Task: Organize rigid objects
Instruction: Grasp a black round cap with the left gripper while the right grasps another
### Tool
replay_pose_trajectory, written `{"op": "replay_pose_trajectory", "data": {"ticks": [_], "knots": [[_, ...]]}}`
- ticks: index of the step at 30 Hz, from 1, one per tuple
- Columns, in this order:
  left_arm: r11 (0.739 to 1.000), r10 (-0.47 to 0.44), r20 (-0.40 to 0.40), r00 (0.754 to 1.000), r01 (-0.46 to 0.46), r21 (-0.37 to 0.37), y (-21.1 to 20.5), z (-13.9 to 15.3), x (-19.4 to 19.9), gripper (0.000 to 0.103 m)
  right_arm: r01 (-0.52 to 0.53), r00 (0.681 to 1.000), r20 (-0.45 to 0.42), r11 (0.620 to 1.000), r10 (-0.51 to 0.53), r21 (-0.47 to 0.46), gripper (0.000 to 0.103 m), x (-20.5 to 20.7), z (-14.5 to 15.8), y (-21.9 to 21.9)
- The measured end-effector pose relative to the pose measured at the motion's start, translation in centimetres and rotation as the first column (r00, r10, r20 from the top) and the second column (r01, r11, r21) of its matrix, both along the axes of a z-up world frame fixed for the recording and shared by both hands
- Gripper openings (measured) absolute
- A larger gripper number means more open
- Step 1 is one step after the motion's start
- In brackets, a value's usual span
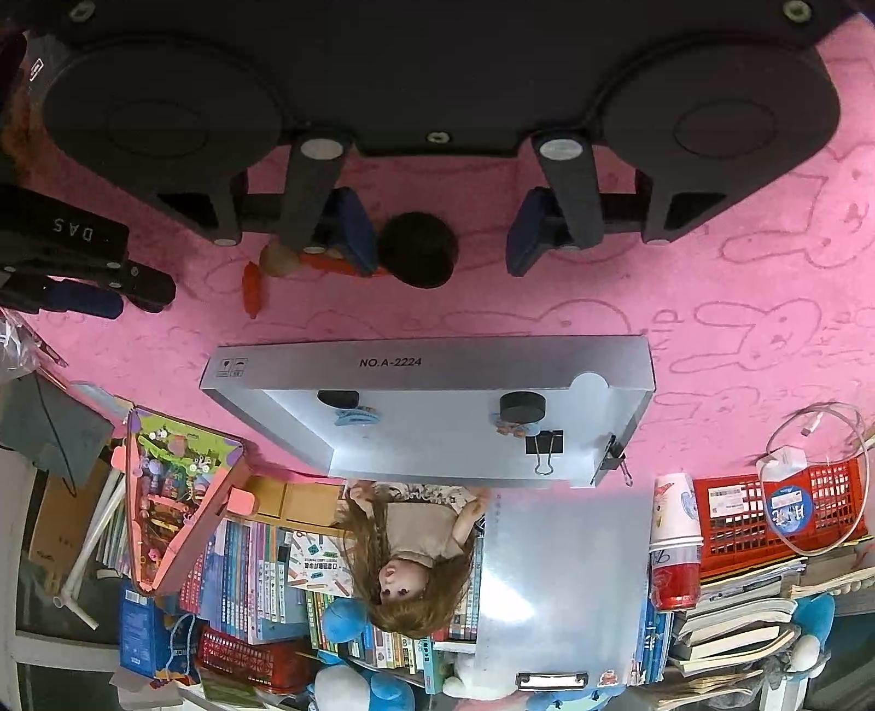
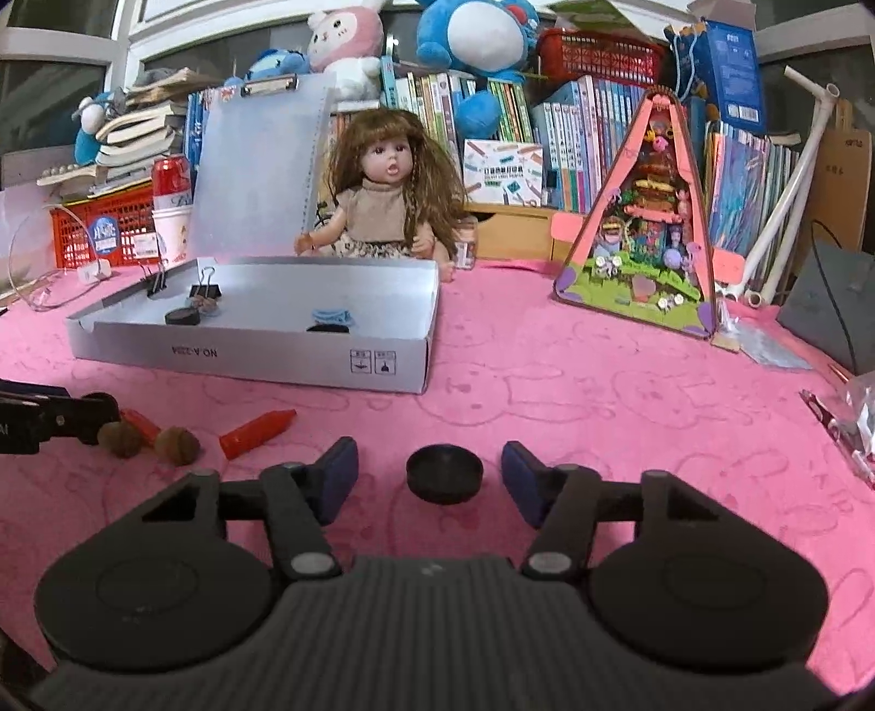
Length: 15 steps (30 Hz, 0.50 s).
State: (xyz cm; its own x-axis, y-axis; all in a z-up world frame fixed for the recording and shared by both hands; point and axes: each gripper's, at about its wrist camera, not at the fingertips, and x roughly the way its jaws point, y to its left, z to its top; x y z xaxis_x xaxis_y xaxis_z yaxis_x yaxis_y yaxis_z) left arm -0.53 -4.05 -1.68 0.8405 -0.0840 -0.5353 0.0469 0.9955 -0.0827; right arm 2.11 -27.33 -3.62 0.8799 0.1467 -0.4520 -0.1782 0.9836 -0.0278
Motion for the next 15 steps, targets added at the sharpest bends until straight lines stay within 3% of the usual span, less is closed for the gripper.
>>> {"op": "replay_pose_trajectory", "data": {"ticks": [3, 11, 15], "knots": [[1.0, 0.0, 0.002, 1.0, 0.0, 0.003, -0.09, -0.01, 0.06, 0.049, -0.005, 1.0, -0.012, 1.0, 0.005, 0.003, 0.054, 0.02, -0.09, 0.01], [0.999, -0.037, 0.001, 0.999, 0.037, -0.01, -0.57, -0.06, 0.17, 0.03, -0.025, 1.0, -0.017, 1.0, 0.025, 0.004, 0.04, -0.06, -0.03, 0.3], [0.999, -0.036, 0.004, 0.999, 0.036, 0.002, -0.75, 0.03, 0.11, 0.029, -0.036, 0.999, -0.017, 0.999, 0.036, 0.0, 0.036, -0.08, 0.11, 0.54]]}}
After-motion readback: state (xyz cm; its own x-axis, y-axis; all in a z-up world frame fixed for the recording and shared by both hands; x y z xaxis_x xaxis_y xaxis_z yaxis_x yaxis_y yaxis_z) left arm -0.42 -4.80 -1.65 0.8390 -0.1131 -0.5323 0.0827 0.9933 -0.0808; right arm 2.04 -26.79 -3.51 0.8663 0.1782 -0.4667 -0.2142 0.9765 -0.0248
